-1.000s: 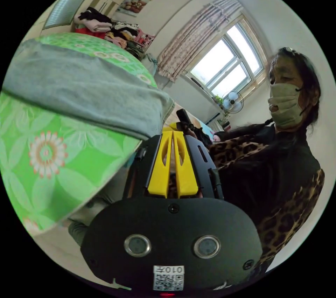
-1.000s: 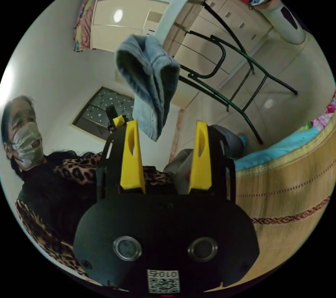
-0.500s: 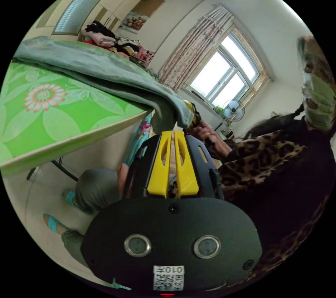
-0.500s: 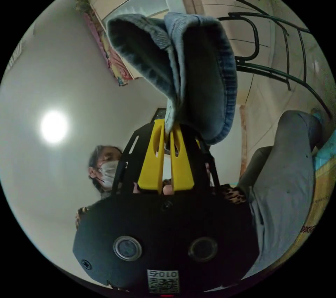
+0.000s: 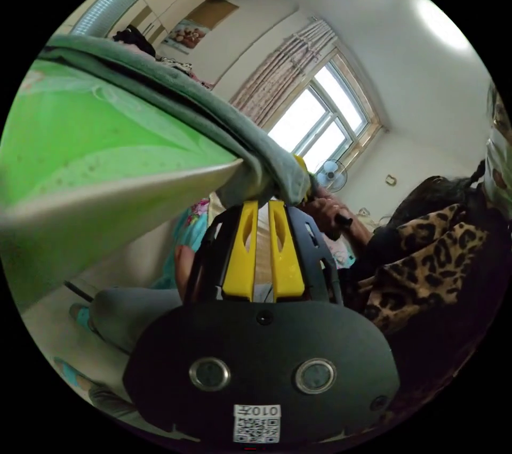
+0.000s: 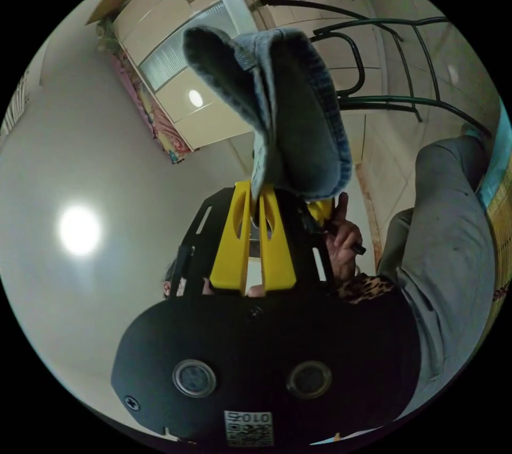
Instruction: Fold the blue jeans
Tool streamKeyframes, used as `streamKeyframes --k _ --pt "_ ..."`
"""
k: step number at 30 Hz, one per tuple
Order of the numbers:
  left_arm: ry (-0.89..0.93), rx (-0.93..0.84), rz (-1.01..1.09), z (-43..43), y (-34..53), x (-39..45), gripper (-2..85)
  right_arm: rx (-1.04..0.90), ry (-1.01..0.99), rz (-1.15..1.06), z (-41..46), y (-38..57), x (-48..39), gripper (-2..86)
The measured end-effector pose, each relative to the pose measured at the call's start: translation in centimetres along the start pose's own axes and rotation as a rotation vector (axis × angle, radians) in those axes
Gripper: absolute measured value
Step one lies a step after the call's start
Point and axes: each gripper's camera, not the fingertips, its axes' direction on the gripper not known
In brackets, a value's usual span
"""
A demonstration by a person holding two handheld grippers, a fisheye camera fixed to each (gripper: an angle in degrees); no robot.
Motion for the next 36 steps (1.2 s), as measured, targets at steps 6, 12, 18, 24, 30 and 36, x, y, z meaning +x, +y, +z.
streamKeyframes --k 6,12,18,24,30,36 --pt "-0.086 0.076 0.109 -2.7 1.9 1.4 0.0 0.003 -0.032 0.022 0.9 -0.7 -0.2 4.7" --pt "-0.019 0.099 0.083 -2.4 2.2 0.2 0.0 0.042 -0.037 0.044 0.3 -0.2 1.3 5.2" --pt "0.089 0.061 -0.013 -2.6 3.4 -0.7 -0.1 0.076 0.027 -0.005 -0.9 1.1 0.7 5.6" --pt "0.128 0.057 0.006 -3.5 4.7 -0.1 -0.2 -0.1 0.253 -0.088 3.1 1.9 -0.8 11.5" --pt "0.14 0.032 -0.016 -2.9 5.4 -1.3 -0.1 -0.128 0.292 -0.088 4.8 2.4 -0.7 5.6" --pt "-0.003 0.081 -0.099 -3.8 7.7 -3.4 0.2 -0.116 0.392 -0.072 4.4 4.0 -0.6 6.9"
